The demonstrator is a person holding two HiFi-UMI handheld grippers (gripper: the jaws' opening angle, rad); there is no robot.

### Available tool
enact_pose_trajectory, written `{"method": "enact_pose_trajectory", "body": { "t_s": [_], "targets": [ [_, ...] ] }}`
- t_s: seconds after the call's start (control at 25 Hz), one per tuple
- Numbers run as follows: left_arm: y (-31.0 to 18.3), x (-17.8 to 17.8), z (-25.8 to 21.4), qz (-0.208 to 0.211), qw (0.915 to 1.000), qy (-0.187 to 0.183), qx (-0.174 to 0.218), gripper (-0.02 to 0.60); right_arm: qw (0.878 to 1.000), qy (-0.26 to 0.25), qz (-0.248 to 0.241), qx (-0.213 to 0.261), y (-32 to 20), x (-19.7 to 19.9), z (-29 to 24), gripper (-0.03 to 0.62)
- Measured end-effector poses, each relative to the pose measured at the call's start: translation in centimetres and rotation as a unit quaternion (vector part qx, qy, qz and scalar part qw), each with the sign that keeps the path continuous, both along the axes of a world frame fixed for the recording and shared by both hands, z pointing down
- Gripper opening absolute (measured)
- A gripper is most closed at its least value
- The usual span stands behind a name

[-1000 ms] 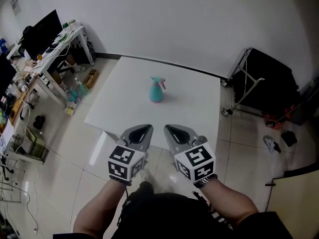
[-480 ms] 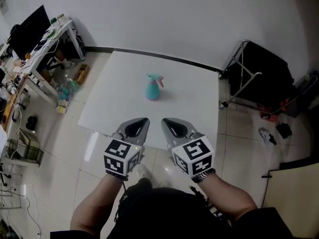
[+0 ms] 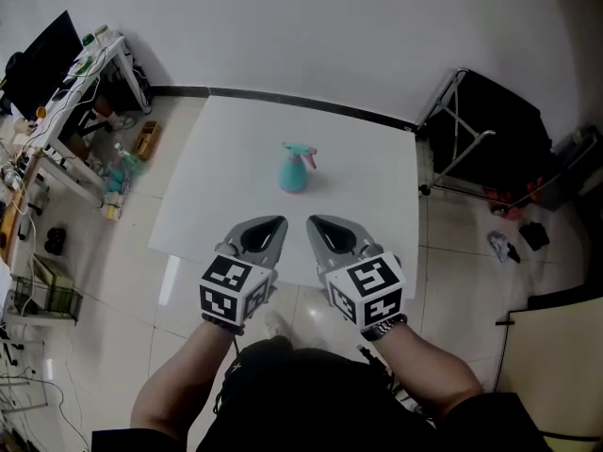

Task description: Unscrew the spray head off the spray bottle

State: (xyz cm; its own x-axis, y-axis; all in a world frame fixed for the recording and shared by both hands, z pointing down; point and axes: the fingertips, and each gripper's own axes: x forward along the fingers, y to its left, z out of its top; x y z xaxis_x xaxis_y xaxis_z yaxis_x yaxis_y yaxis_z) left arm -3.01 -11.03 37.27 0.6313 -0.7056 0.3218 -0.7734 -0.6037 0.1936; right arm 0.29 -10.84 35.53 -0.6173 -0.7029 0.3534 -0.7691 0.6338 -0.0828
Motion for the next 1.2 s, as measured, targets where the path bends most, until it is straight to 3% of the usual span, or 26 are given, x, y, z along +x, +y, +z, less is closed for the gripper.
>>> {"method": "enact_pose_trajectory", "body": {
  "t_s": [0.68,1.2],
  "targets": [
    [-2.7,-2.7,1.2,0.047,0.9988,0.007,-0.011,0.009,0.998,0.02,0.055,-0.006,-2.4,-1.8,0.5,-0.009],
    [-4.6,-3.0,3.1,0.049,0.9987,-0.01,-0.011,0.009,0.998,0.041,0.052,-0.013,-3.3,-1.4,1.2,-0.009]
  ]
}}
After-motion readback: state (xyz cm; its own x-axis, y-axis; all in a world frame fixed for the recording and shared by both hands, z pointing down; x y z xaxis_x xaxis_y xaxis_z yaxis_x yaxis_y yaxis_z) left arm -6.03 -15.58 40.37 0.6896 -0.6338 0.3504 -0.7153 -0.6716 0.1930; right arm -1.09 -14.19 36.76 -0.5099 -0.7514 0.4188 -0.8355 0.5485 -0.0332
